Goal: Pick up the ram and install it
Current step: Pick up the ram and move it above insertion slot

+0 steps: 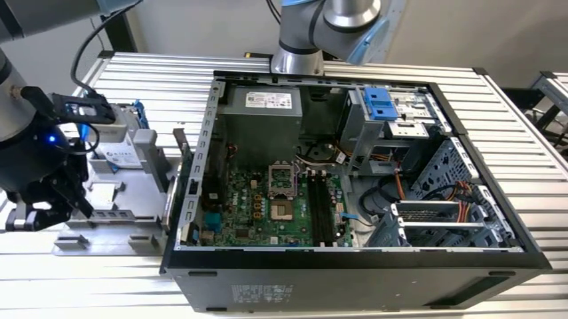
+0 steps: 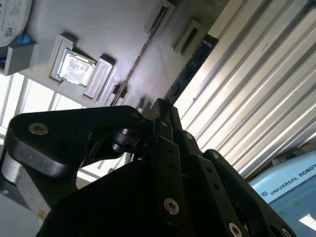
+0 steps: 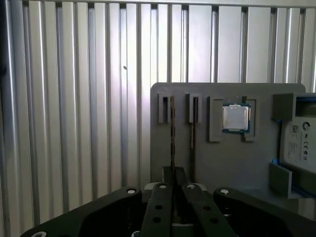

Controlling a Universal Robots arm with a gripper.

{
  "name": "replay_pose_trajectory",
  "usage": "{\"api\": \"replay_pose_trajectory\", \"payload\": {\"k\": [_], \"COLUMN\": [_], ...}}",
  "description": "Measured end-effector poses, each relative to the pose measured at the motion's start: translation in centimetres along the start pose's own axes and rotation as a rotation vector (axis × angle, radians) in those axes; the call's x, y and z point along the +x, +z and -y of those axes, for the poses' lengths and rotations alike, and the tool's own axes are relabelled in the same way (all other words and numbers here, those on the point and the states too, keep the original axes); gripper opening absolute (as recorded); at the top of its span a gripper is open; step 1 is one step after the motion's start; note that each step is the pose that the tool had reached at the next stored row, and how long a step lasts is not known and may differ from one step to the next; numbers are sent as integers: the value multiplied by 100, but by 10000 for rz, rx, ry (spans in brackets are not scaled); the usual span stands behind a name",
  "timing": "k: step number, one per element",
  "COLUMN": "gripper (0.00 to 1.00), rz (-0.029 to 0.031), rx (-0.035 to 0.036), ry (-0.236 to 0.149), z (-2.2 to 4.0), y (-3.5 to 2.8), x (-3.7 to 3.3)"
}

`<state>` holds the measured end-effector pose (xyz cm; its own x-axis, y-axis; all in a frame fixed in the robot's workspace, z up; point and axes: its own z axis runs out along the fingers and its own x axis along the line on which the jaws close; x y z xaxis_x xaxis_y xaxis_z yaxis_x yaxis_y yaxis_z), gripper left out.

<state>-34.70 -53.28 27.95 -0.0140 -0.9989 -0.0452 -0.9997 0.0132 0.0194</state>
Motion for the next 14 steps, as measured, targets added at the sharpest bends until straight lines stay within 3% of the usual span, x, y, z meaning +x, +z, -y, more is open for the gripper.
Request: {"api": "replay_pose_trajectory", "payload": {"k": [14], "gripper": [0], "rz": [1], "rx": [2], "ry": [23], "z": [-9], "y": [-460], "x": [-21]}}
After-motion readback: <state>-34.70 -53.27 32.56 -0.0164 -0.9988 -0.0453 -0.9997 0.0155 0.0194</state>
